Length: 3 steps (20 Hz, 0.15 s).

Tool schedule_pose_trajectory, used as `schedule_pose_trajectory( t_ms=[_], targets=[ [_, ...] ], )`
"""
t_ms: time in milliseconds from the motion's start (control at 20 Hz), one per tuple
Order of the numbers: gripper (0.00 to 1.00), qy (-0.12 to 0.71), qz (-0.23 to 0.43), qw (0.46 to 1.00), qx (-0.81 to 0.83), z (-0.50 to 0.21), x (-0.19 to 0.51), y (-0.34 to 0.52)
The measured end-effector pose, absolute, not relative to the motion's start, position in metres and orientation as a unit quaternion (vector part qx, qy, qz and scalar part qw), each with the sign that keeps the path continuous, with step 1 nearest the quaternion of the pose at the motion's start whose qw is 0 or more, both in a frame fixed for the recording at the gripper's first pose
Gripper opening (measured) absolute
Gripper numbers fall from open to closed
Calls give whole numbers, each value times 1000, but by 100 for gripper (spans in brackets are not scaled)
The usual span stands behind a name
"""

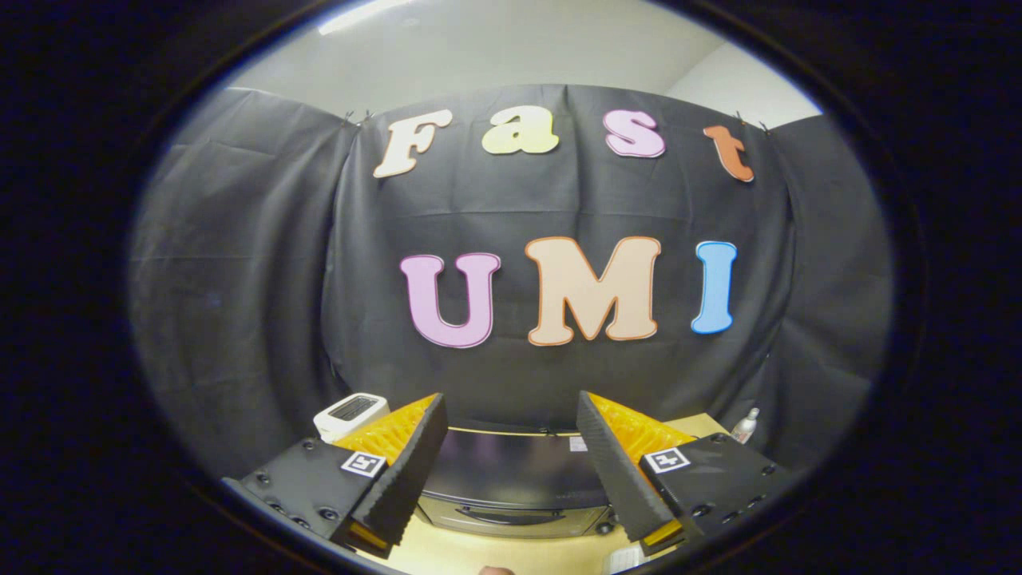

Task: Open the toaster oven, put the food inside, and close the toaster oven door.

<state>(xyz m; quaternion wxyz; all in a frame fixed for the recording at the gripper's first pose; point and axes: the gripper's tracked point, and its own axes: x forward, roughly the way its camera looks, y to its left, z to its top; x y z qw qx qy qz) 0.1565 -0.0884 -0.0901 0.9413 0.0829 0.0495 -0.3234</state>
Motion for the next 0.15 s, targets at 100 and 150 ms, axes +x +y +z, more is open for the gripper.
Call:
schedule_pose_trajectory(
  t_ms=[100, 150],
  targets=[
    [100, 47, -329, 939, 87, -92, 143, -98],
    [100, 45, -332, 938, 89, -91, 136, -102]
  ],
)
